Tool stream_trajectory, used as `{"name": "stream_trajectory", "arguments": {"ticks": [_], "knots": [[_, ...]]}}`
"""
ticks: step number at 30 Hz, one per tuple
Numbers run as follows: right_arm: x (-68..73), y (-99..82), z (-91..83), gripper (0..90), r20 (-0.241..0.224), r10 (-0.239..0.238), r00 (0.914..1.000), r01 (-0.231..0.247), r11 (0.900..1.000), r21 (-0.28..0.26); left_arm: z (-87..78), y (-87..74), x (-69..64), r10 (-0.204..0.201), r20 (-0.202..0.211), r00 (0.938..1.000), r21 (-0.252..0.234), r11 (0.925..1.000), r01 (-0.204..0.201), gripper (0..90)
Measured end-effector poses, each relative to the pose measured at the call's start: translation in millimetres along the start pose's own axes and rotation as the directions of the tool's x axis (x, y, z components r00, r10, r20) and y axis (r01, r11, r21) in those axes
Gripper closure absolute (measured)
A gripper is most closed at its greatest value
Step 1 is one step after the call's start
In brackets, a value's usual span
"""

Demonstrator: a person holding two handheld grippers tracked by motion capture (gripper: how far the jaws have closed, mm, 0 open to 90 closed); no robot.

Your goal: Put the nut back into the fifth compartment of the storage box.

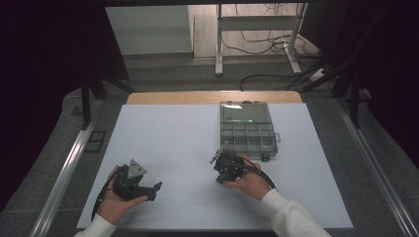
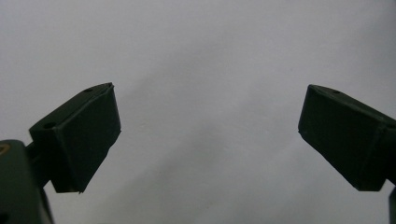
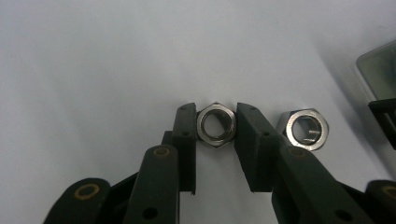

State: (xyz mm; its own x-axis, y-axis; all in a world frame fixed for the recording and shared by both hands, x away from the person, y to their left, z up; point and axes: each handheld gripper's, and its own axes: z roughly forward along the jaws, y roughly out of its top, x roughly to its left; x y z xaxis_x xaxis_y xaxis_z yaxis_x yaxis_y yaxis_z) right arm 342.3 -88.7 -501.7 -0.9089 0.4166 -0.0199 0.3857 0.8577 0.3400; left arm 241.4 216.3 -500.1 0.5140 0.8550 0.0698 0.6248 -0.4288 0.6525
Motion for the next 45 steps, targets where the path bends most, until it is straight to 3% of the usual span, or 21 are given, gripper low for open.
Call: {"name": "stream_trajectory", "arguments": {"ticks": [9,20,38,45], "knots": [[-9.3,1.9,-20.5,69.5,-0.019,0.039,0.9991,-0.04,0.9968,-0.069,0.9,0.2,-0.3,-0.001,0.001,1.0,0.002,1.0,0.001,6.0],[-38.1,9.2,-52.8,69.5,0.011,0.127,0.9919,-0.123,0.9769,-0.175,1.3,1.0,-1.3,0.002,0.003,1.0,0.003,1.0,-0.002,6.0],[-73.5,19.5,-49.4,69.5,0.063,0.203,0.9772,-0.186,0.96,-0.209,2.0,1.0,-2.2,0.006,0.001,1.0,0.008,1.0,-0.006,6.0],[-92.1,20.3,-44.8,69.4,0.095,0.247,0.9644,-0.22,0.9485,-0.227,2.1,0.6,-1.5,0.004,-0.001,1.0,0.006,1.0,-0.004,6.2]]}}
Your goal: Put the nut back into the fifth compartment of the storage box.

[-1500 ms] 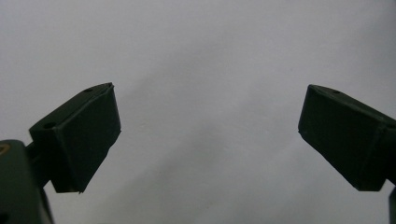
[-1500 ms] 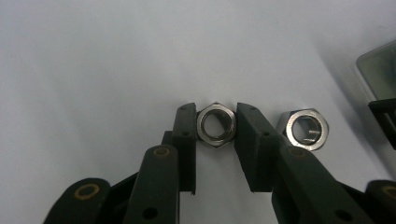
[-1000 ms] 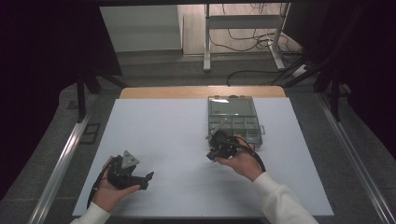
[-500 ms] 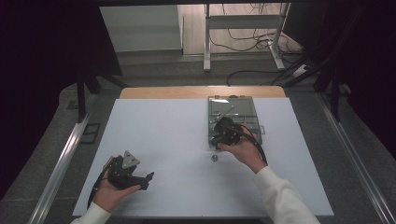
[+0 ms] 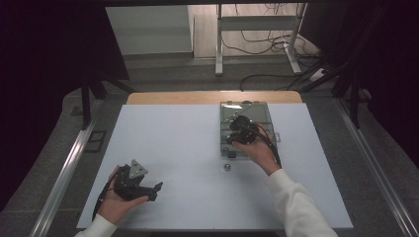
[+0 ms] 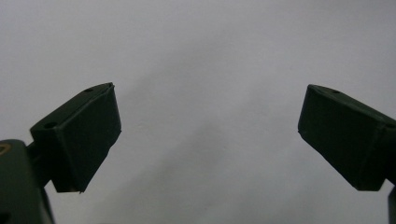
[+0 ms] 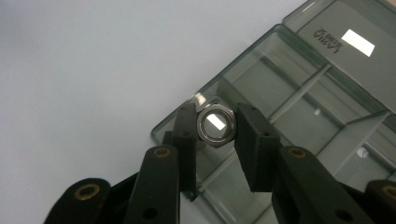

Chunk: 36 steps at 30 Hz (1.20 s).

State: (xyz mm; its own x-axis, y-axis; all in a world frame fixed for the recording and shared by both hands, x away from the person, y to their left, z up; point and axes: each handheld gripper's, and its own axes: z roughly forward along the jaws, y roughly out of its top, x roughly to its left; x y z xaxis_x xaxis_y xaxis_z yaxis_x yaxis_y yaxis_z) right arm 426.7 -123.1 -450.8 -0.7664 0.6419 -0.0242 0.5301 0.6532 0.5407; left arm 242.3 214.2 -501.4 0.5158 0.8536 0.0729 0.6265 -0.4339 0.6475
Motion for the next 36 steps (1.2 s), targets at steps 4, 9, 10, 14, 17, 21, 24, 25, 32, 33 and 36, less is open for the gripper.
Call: {"name": "stream_trajectory", "arguments": {"ticks": [4,9,10,14,17,21,24,25,32,33,36], "knots": [[-6.7,1.7,4.3,69.4,0.006,0.018,0.9998,-0.018,0.9998,-0.009,0.7,0.0,-0.1,0.001,0.001,1.0,0.005,1.0,-0.001,6.2],[-8.4,2.5,12.6,69.4,0.016,0.02,0.9997,-0.02,0.9998,0.005,0.8,-0.2,-0.1,-0.001,0.001,1.0,0.007,1.0,0.001,6.1],[-8.4,2.3,14.9,69.4,0.021,0.019,0.9996,-0.02,0.9997,0.015,0.9,-0.2,-0.1,-0.002,0.001,1.0,0.007,1.0,0.002,6.2],[-8.6,1.7,19.1,69.0,0.029,0.017,0.9994,-0.017,0.9996,0.022,1.1,-0.3,0.0,-0.001,0.002,1.0,0.008,1.0,0.001,6.2],[-7.7,2.4,16.8,48.5,0.036,0.021,0.9991,-0.021,0.9997,-0.01,1.1,-0.8,0.3,-0.002,0.002,1.0,0.009,1.0,0.002,6.1],[-6.3,2.4,7.7,37.7,0.023,0.032,0.9992,-0.031,0.9983,-0.049,0.6,-0.9,0.5,-0.003,0.001,1.0,0.006,1.0,0.003,6.1],[2.4,-2.7,-4.9,29.8,0.005,0.009,0.9999,-0.009,0.9975,-0.07,0.2,-1.5,1.3,-0.004,0.002,1.0,0.006,1.0,0.004,6.1],[5.4,-5.1,-8.2,29.4,-0.003,0.001,1.0,-0.002,0.9972,-0.075,0.2,-1.5,1.3,-0.004,0.002,1.0,0.006,1.0,0.004,6.1],[23.7,-26.6,-29.0,27.8,-0.049,-0.053,0.9974,0.048,0.9953,-0.084,0.8,-0.7,1.2,-0.003,0.002,1.0,0.005,1.0,0.003,6.1],[25.8,-30.2,-31.1,27.8,-0.049,-0.059,0.9971,0.055,0.9951,-0.083,1.0,-0.6,1.2,-0.003,0.003,1.0,0.006,1.0,0.003,6.1],[31.0,-41.2,-34.9,27.8,-0.06,-0.073,0.9955,0.068,0.9945,-0.079,1.8,0.1,0.4,-0.001,0.005,1.0,0.006,1.0,0.001,6.1]]}}
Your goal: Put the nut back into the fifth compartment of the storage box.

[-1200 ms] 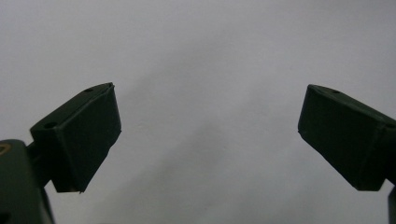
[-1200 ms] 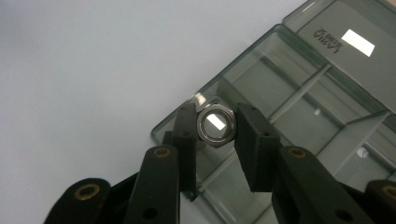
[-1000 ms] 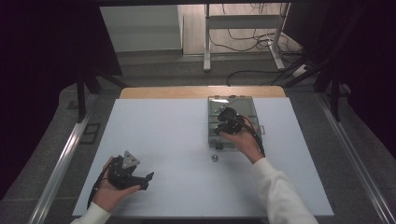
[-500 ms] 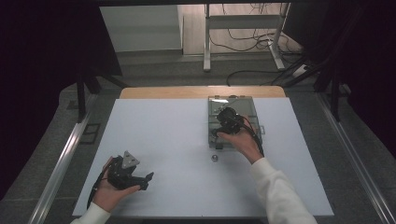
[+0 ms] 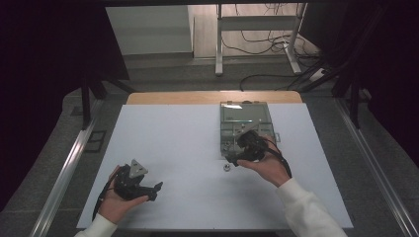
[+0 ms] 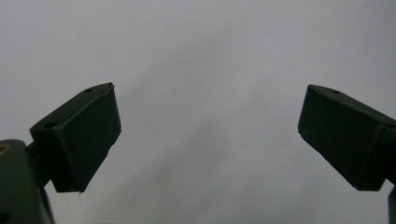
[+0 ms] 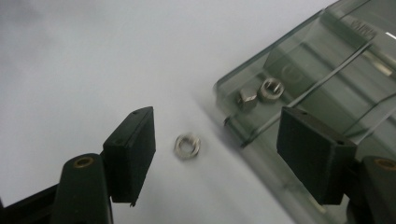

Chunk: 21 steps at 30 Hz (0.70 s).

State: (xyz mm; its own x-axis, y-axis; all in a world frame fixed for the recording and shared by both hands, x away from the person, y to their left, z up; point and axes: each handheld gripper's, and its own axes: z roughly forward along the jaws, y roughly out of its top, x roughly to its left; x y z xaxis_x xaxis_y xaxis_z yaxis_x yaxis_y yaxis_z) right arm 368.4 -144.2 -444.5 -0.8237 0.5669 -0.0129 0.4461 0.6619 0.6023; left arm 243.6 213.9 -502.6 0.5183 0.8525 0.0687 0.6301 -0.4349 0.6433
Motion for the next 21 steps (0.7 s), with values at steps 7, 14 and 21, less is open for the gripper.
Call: {"name": "stream_trajectory", "arguments": {"ticks": [7,14,21], "knots": [[5.1,-12.4,5.5,29.0,-0.007,-0.008,0.9999,0.008,0.9991,0.042,0.4,1.2,-1.7,0.007,0.001,1.0,0.001,1.0,-0.007,6.1],[8.9,-12.0,20.9,32.9,-0.035,-0.019,0.9992,0.022,0.9949,0.099,-0.2,0.5,-1.2,0.007,0.001,1.0,-0.001,1.0,-0.007,6.2],[14.9,-10.6,38.6,36.1,-0.05,-0.031,0.9983,0.038,0.9862,0.161,-0.8,0.1,-1.4,0.007,0.0,1.0,0.0,1.0,-0.007,6.1]]}}
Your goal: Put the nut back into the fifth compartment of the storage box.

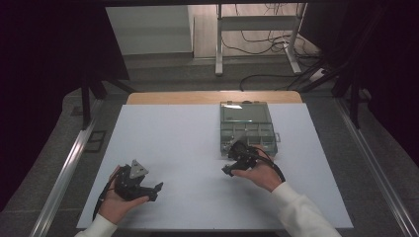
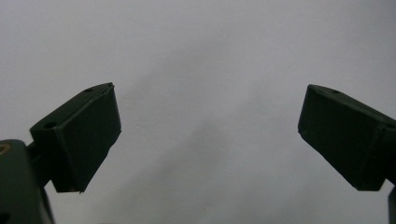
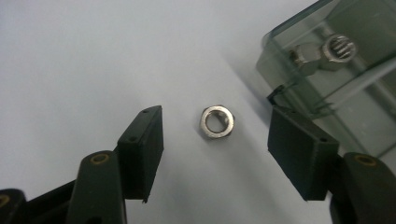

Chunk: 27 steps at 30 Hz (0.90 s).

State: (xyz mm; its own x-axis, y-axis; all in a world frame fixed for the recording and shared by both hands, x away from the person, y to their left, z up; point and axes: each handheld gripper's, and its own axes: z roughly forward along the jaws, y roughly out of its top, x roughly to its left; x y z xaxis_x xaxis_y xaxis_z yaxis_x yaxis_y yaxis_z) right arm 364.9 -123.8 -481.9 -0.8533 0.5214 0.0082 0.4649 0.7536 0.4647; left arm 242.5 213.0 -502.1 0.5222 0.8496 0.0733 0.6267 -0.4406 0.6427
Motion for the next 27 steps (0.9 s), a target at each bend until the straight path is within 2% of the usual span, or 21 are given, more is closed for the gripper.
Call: {"name": "stream_trajectory", "arguments": {"ticks": [1,8,11,16,23,27], "knots": [[1.1,1.4,4.8,37.3,0.004,0.003,1.0,-0.003,0.9998,0.02,0.1,0.2,-0.1,0.0,0.0,1.0,0.0,1.0,0.0,6.1],[1.8,4.7,18.6,43.1,0.029,-0.015,0.9995,0.013,0.9971,0.075,0.0,0.0,0.1,0.001,-0.001,1.0,-0.001,1.0,-0.001,6.1],[0.1,4.7,22.0,46.0,0.04,-0.009,0.9991,0.005,0.9955,0.095,-0.1,-0.2,0.3,0.0,-0.001,1.0,-0.001,1.0,0.0,6.1],[-1.0,5.8,25.5,49.4,0.031,-0.001,0.9995,-0.003,0.9945,0.105,0.4,0.0,0.1,0.002,-0.001,1.0,0.001,1.0,-0.002,6.1],[2.6,10.3,28.9,56.1,0.054,0.018,0.9984,-0.024,0.9917,0.126,0.0,-0.3,0.5,0.001,-0.003,1.0,-0.001,1.0,-0.001,6.1],[1.9,11.5,28.5,67.0,0.049,0.037,0.9981,-0.043,0.9904,0.131,0.4,-1.0,1.7,-0.004,-0.004,1.0,0.0,1.0,0.004,6.2]]}}
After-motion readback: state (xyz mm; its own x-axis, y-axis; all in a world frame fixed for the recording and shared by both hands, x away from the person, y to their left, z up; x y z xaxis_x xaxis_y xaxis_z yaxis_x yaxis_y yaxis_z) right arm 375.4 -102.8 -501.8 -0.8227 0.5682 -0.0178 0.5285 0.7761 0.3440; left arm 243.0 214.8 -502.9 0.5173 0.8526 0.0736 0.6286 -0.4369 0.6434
